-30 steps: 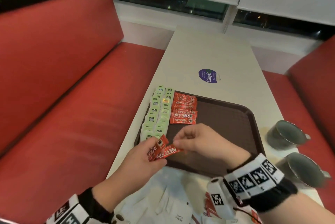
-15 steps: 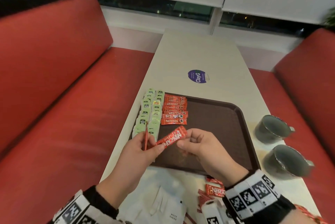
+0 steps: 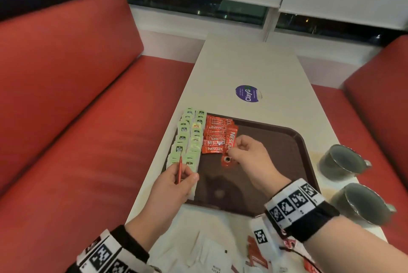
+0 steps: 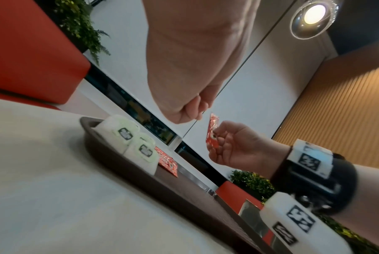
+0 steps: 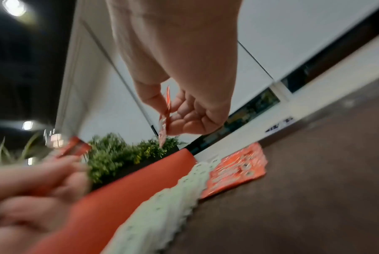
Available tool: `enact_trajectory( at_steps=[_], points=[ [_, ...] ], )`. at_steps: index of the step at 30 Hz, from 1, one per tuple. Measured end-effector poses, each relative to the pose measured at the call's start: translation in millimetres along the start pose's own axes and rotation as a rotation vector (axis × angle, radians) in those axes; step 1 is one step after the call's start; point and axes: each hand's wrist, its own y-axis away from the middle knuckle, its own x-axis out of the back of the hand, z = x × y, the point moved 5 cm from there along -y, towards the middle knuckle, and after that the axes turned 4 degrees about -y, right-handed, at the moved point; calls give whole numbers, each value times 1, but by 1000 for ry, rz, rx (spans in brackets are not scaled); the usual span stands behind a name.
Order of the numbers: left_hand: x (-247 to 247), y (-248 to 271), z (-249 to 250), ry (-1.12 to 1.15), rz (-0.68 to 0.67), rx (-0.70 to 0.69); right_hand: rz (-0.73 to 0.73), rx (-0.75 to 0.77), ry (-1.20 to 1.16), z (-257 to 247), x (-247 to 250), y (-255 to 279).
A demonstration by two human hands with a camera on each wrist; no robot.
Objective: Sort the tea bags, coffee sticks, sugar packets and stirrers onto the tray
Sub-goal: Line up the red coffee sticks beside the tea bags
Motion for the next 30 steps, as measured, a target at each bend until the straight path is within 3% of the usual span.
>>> enact_trajectory(
  at_steps=[4,7,14,30],
  points=[
    [13,3,-14,75,0,53,-255,-1,802,15,1,-43],
    [17,4,-17,99,11,61,-281,-26,1048,30,-5,-64],
    [20,0,-18,121,13,70,-225,-50,1192,34,-19,-84],
    [19,-2,-23,131,-12,96,-169,-8,1278,38,-26,-94]
  ],
)
